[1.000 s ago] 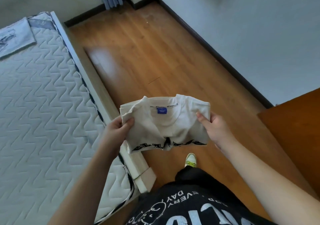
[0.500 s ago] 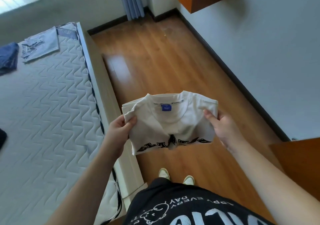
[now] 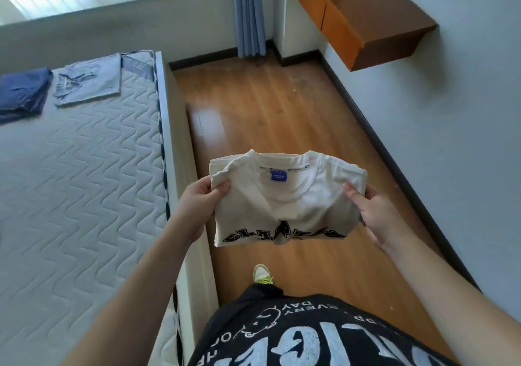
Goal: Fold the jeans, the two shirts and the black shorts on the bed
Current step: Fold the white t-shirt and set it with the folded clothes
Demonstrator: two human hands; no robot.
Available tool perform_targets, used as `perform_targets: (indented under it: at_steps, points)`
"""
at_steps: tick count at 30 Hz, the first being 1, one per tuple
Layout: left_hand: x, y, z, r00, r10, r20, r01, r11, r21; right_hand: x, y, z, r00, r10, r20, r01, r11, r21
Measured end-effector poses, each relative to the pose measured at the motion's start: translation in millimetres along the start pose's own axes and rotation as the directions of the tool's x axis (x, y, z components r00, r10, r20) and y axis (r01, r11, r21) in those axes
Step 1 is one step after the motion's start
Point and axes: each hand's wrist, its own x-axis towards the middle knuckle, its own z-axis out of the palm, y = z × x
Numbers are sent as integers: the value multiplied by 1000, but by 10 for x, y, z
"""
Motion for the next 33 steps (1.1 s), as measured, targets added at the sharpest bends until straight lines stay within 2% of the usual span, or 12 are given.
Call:
perform_targets:
  at_steps: [9, 21, 25, 33]
  points:
    - [948, 562, -134, 999, 10, -35, -13, 998, -68, 1030, -651, 560, 999, -17, 40, 17, 1000, -2]
    - [2577, 1117, 192, 972, -91, -218, 61, 988, -140, 2922, -1500, 695, 989, 3, 150, 16, 992, -125]
    - [2967, 1389, 239, 962, -79, -261, 42, 988, -148, 3535, -1879, 815, 977, 8, 211, 28, 986, -166]
    - [3717, 1700, -120, 932, -105, -346, 36, 979, -200, 4519, -2249, 1641, 941, 18, 339, 72, 965, -251]
